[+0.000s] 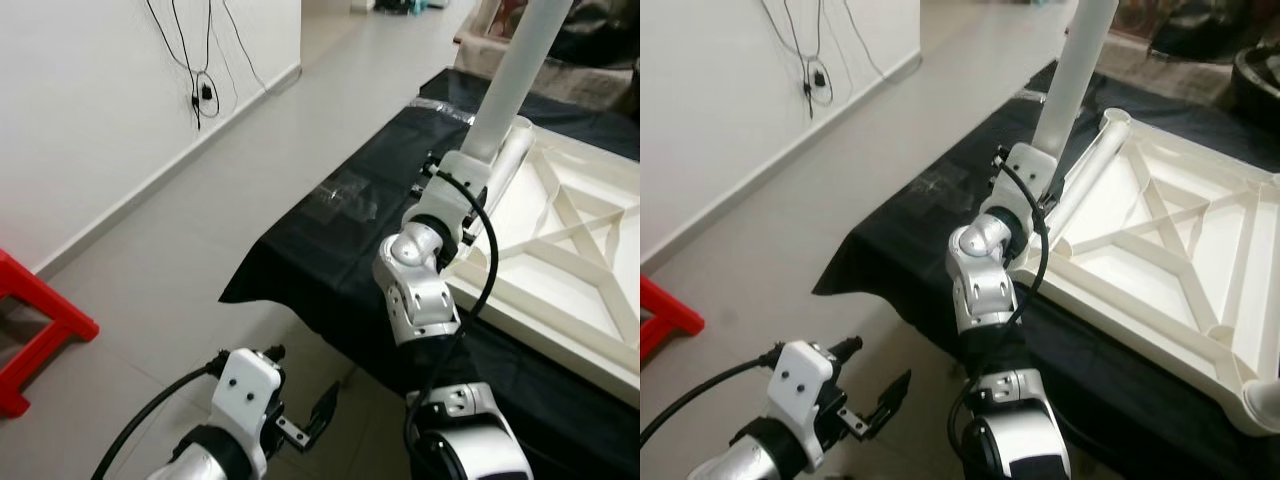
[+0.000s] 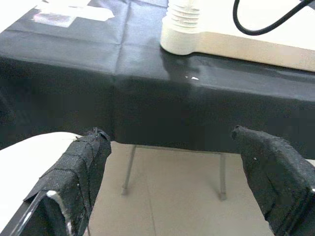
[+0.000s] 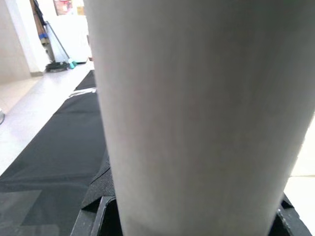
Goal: Building children table
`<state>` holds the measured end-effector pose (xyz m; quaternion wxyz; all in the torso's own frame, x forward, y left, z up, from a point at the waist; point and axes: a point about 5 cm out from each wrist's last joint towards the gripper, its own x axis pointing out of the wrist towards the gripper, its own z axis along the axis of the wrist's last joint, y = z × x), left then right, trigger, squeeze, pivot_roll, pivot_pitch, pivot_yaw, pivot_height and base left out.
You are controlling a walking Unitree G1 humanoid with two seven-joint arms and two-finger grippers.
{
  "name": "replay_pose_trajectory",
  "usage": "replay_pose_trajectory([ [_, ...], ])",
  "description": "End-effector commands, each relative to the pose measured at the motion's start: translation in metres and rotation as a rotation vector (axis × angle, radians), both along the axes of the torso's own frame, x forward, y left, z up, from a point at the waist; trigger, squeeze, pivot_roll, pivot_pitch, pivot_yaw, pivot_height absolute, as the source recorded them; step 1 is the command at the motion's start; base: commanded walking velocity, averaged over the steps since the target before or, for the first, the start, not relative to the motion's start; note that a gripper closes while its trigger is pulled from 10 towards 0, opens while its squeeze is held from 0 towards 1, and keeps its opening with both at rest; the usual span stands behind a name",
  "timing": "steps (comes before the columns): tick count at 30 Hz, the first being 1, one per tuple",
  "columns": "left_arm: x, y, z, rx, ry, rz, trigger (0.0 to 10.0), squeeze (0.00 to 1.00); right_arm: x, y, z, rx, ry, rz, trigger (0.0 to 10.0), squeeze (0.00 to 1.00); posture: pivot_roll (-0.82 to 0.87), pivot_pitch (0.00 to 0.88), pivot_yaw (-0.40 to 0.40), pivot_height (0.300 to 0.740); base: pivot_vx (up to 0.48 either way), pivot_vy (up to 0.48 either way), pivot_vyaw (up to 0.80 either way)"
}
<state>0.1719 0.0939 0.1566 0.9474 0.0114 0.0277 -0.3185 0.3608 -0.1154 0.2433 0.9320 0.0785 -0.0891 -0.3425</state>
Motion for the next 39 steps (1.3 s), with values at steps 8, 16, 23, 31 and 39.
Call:
replay_pose_trajectory([
  [8,-0.0046,-0.002,-0.0048,0.012,0.013,-0.049,10.0,0.0,-0.0004,0.0144,-0.0236,0.103,0.111,0.031,10.0,0.0,0.25,0.161,-0.097,0.74,0.0,0.0,0.0],
  [16,-0.0046,-0.0012,-0.0076,0.015,0.022,-0.042,10.0,0.0,-0.0002,0.018,-0.0252,0.102,0.104,0.074,10.0,1.0,0.25,0.162,-0.097,0.74,0.0,0.0,0.0],
  [23,-0.0056,0.0002,-0.0093,0.018,0.024,-0.035,10.0,0.0,-0.001,0.0193,-0.0219,0.08,0.074,0.085,10.0,1.0,0.25,0.153,-0.096,0.74,0.0,0.0,0.0],
  [31,-0.0056,0.0006,-0.0108,0.02,0.027,-0.03,10.0,0.0,-0.0014,0.0208,-0.0196,0.076,0.052,0.113,10.0,1.0,0.25,0.148,-0.095,0.74,0.0,0.0,0.0],
  [39,-0.006,0.0005,-0.0117,0.019,0.029,-0.03,10.0,0.0,-0.0034,0.0215,-0.0214,0.081,0.051,0.118,10.0,0.0,0.25,0.143,-0.093,0.74,0.0,0.0,0.0],
])
